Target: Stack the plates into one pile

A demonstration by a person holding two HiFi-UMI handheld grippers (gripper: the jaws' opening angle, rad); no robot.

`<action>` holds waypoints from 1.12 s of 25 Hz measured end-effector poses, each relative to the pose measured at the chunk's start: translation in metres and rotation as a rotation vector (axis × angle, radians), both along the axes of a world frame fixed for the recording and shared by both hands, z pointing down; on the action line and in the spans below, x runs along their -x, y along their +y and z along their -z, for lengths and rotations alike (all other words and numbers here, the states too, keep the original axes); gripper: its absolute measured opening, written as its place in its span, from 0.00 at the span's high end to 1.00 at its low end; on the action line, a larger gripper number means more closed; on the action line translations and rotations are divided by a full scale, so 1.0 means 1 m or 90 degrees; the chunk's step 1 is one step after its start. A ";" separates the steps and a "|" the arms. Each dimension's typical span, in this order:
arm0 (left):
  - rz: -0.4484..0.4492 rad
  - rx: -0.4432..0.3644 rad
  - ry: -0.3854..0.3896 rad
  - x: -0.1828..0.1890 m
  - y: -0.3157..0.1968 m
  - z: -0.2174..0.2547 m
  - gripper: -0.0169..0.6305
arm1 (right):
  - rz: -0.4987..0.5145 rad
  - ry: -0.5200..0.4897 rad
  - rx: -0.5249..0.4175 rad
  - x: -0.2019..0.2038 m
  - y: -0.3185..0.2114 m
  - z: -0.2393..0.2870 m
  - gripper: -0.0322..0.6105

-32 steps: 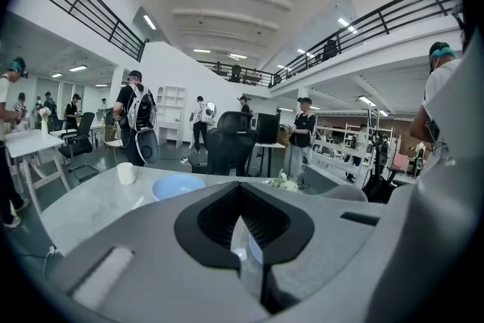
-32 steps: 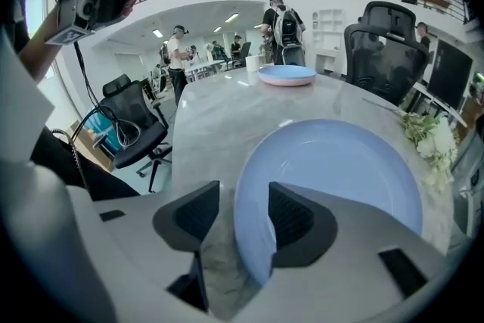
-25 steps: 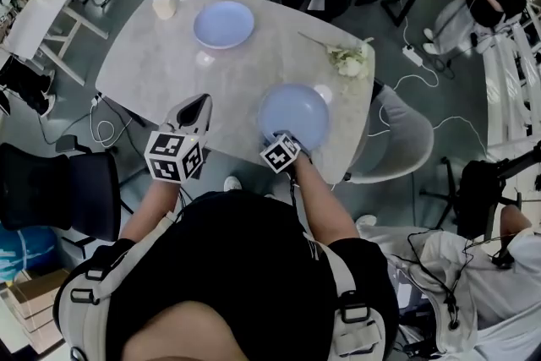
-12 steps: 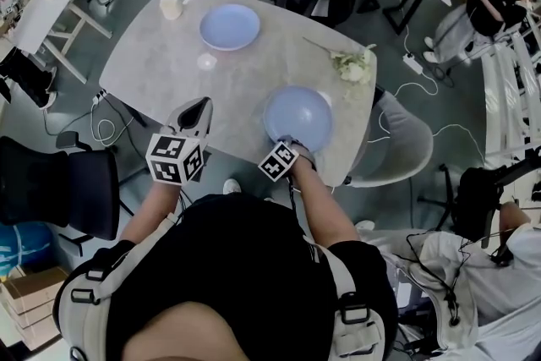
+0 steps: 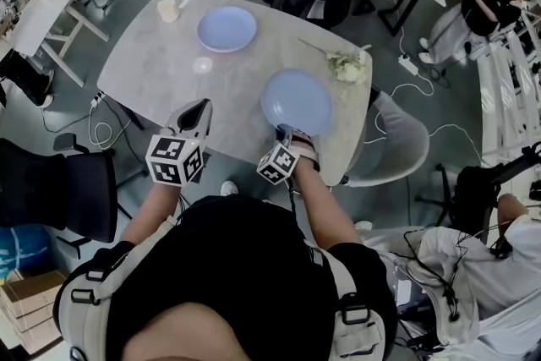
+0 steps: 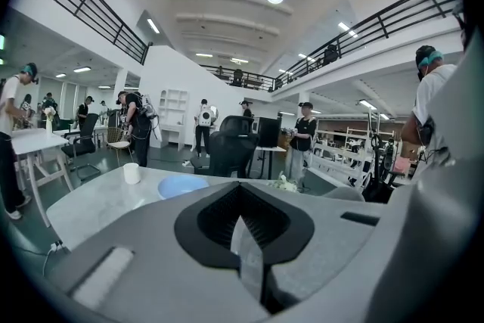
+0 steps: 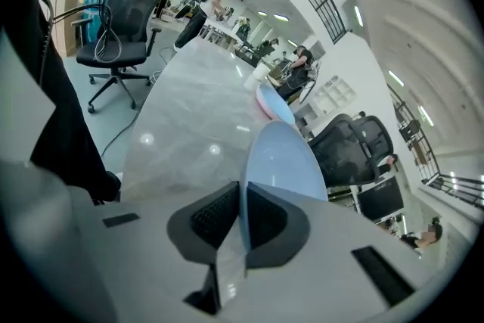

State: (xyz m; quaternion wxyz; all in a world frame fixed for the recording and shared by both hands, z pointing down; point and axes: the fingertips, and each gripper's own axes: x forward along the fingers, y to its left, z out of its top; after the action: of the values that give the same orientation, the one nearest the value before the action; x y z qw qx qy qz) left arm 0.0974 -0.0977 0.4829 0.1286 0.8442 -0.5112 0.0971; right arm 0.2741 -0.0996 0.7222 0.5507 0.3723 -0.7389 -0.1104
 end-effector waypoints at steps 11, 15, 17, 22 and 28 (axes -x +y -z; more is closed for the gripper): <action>0.022 -0.014 0.008 0.011 0.003 0.012 0.97 | 0.105 0.032 -0.162 0.040 -0.031 0.121 0.91; 0.051 -0.013 0.007 0.028 0.006 0.012 0.97 | 0.148 0.030 -0.187 0.062 -0.048 0.146 0.91; 0.069 -0.010 0.006 0.039 0.006 0.010 0.97 | 0.165 0.027 -0.196 0.075 -0.058 0.152 0.91; 0.127 -0.006 0.001 0.079 0.014 0.007 0.97 | 0.207 0.009 -0.202 0.121 -0.087 0.154 0.91; 0.194 -0.004 -0.007 0.127 0.024 0.009 0.97 | 0.259 0.026 -0.204 0.175 -0.135 0.144 0.91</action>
State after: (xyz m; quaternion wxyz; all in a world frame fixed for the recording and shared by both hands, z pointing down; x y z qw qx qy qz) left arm -0.0300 -0.0732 0.4744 0.1365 0.7569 -0.6342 0.0794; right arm 0.0995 -0.2347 0.5782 0.4660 0.2963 -0.7602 -0.3421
